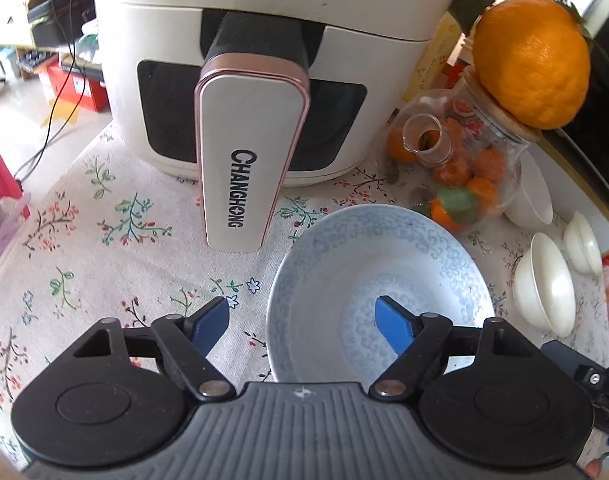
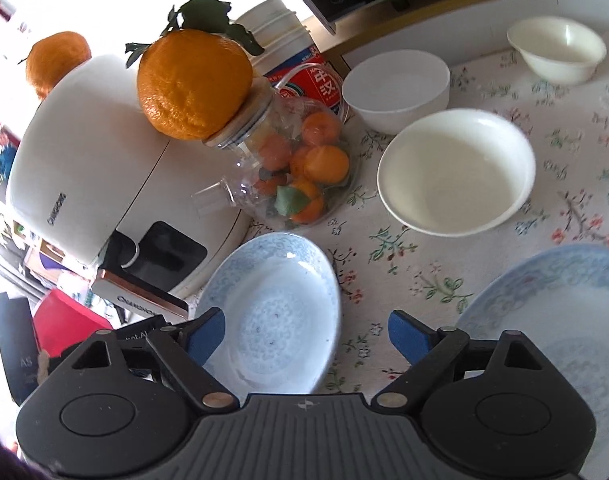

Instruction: Organize plates and bowls

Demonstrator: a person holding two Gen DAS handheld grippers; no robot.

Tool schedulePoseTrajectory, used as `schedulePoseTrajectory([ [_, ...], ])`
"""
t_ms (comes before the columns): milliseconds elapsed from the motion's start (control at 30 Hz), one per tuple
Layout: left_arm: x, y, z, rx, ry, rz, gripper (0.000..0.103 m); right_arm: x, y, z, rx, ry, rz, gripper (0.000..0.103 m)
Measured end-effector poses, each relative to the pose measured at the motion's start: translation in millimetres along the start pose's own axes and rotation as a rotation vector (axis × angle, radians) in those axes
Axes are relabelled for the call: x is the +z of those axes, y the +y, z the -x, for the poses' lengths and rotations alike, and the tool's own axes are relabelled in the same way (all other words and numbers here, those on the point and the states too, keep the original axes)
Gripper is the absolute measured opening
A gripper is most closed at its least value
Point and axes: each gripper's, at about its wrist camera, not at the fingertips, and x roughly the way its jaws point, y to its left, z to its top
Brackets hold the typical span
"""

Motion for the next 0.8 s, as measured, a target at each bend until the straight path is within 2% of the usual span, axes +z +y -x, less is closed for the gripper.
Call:
schedulePoseTrajectory([
  [200, 1.6, 3.4, -0.8, 0.003, -0.003, 0.033, 0.064, -0.2, -6.5, -9.4, 0.014, 0.002, -0.068, 0.074],
  [333, 2.2, 3.5, -4.5, -0.002, 0.007, 0.042, 0.052, -1.9, -5.5, -15.4, -0.010, 0.007, -0.055, 0.065],
  [567, 3.6, 1.4, -8.8, -0.015, 0.022, 0.033, 0.039, -5.2, -2.6, -24.5, -0.032, 0.023, -0.031, 0.046],
  [767, 3.9, 3.4, -11.9, -0.013, 0.013, 0.018, 0.030, -6.6, -1.1, -31.0, -0.063, 0.019, -0.022, 0.035],
  [800, 3.8, 4.6, -12.6, -0.009, 0.010, 0.016, 0.025, -7.1, -0.7, -32.3, -0.068, 0.019, -0.021, 0.034],
])
